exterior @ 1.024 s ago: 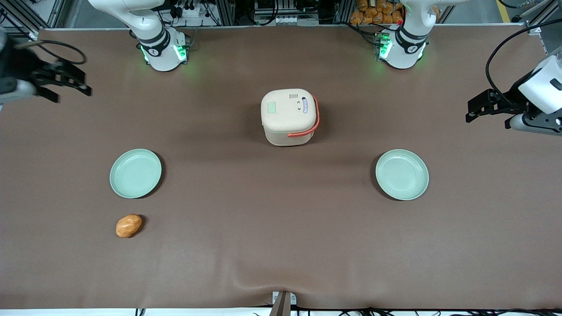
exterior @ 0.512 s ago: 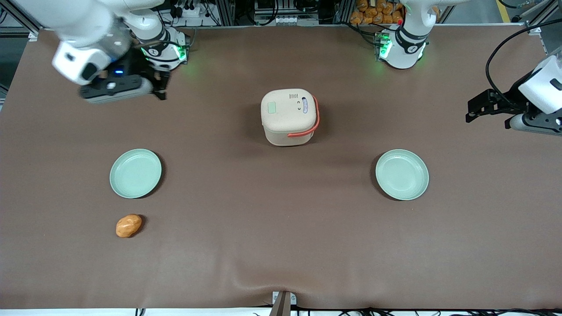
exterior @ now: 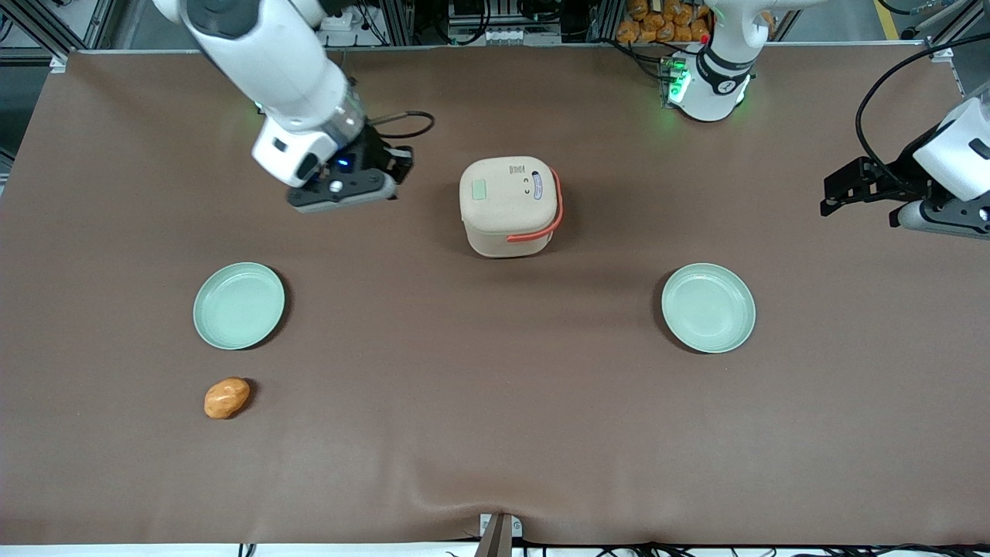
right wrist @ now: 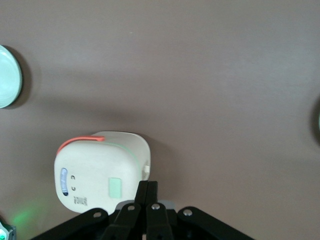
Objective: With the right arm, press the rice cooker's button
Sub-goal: 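Move the closed right gripper over the rice cooker's front button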
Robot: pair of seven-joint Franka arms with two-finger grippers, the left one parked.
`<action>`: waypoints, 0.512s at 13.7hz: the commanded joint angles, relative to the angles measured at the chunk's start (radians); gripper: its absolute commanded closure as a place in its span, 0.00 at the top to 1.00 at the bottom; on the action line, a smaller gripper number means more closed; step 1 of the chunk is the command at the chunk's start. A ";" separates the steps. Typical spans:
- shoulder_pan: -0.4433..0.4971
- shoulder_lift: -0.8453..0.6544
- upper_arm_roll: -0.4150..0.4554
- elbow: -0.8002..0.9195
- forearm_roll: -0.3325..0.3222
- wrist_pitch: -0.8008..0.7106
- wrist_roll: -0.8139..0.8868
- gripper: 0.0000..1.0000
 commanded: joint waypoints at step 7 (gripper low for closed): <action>0.121 0.142 0.056 -0.005 -0.166 0.109 0.294 0.00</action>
